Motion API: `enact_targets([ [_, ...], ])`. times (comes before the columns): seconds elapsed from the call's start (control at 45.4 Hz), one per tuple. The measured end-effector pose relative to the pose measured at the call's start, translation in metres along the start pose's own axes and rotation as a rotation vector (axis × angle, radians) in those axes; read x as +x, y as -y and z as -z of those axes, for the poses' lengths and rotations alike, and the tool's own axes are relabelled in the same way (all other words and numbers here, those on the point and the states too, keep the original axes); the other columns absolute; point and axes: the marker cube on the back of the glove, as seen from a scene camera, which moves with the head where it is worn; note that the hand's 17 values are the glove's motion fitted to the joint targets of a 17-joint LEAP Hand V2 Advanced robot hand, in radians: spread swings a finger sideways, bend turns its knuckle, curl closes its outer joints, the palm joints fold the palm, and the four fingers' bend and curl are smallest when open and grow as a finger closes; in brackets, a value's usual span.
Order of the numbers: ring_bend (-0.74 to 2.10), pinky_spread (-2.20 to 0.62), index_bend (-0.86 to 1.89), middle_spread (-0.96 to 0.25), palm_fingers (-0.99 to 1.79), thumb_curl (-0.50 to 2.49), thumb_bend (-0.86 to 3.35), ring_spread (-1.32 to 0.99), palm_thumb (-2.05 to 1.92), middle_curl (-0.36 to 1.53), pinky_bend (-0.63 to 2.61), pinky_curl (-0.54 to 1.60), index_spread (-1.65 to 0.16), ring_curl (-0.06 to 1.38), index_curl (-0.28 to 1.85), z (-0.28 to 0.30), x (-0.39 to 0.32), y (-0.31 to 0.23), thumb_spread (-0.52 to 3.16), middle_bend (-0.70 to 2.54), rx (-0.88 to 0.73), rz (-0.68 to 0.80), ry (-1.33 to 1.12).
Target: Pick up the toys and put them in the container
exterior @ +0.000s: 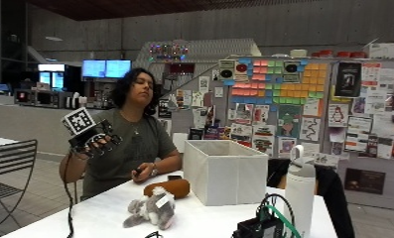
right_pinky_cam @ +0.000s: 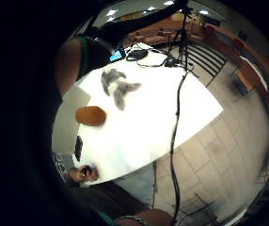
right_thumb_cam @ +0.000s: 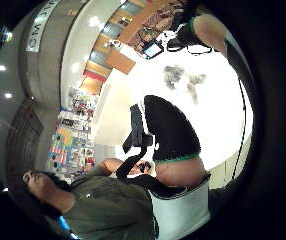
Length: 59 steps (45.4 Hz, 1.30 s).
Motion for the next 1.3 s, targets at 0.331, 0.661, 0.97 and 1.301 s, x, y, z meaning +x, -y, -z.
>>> enact_targets([
  [0.331,0.39,-0.04,0.22,-0.07,0.49,0.08,-0.01,-0.19,-0.02,0.10,0.51,0.21,-0.33,0.14,0.16,-0.006,0.002,0.005,1.22,0.19,-0.041,0.015,0.029],
  [0.661,0.45,-0.04,0.19,-0.08,0.48,0.15,-0.01,-0.24,-0.02,0.16,0.53,0.24,-0.38,0.17,0.22,-0.060,0.000,0.049,1.41,0.20,-0.067,0.013,0.077],
  [0.97,0.48,-0.07,0.14,-0.10,0.45,0.22,-0.01,-0.26,0.04,0.22,0.60,0.29,-0.39,0.19,0.24,-0.195,-0.028,0.134,1.40,0.24,-0.084,-0.153,0.021],
  [1.301,0.73,-0.13,0.19,-0.13,0.55,0.31,0.05,-0.28,0.19,0.26,0.89,0.35,-0.40,0.24,0.17,-0.271,-0.020,0.164,1.15,0.27,-0.010,-0.020,-0.225],
])
